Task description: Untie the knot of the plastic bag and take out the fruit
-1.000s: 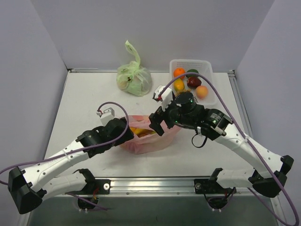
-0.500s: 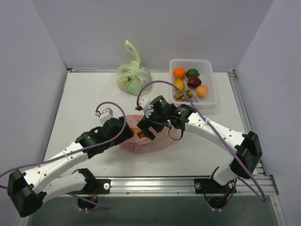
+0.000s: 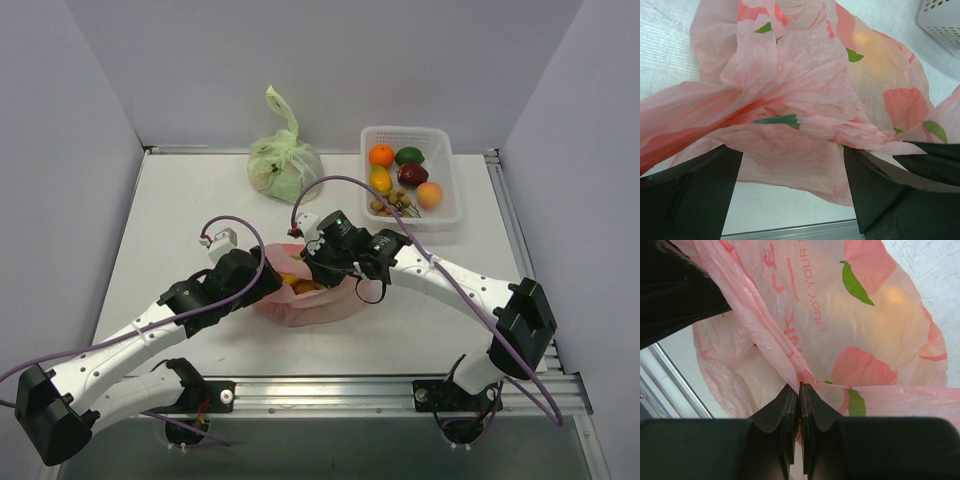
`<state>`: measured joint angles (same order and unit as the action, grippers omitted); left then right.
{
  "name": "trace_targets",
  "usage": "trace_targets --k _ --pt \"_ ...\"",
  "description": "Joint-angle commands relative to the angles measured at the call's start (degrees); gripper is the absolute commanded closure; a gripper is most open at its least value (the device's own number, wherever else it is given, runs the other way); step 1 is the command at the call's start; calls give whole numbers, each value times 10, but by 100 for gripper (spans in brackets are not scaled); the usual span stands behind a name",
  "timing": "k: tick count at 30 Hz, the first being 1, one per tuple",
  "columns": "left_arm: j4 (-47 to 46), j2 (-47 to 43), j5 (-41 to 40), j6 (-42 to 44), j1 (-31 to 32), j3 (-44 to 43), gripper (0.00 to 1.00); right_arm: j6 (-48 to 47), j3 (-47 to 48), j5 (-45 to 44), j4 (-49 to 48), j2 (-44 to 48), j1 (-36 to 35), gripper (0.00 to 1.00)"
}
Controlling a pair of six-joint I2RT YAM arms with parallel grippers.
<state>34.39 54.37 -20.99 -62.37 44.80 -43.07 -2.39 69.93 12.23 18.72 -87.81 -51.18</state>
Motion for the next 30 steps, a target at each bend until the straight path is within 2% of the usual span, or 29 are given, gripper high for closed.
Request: trace_targets --k 1,7,10,13,14,17,18,21,25,26,29,30 --pt "-40 4 -2 9 -7 4 8 39 -5 0 -14 36 -11 93" --pt "-49 25 -8 25 -16 -3 14 78 -29 11 -33 63 -18 100" --pt "-60 32 -12 26 -23 -3 22 87 -37 16 -35 74 -23 100" --pt "-84 43 -7 35 -29 4 34 94 -43 20 -34 84 -24 100" --pt "-87 45 -6 44 -30 4 45 94 -45 19 -35 85 -25 100" --pt "-98 55 2 73 -37 2 61 93 -49 14 -35 91 -23 100" --pt "-102 56 5 86 -39 2 73 92 -50 13 -35 91 -23 100" --pt "-122 47 33 142 -54 3 100 97 -53 12 -39 87 1 100" --pt "-122 20 125 219 -105 7 100 145 -59 40 -75 70 106 100" --pt "-121 14 180 248 -134 11 100 153 -46 45 -78 55 143 100" --pt "-100 -7 269 286 -201 19 100 180 -4 51 -80 6 208 100" --pt "-92 -15 329 292 -216 29 100 188 6 70 -81 -9 222 100"
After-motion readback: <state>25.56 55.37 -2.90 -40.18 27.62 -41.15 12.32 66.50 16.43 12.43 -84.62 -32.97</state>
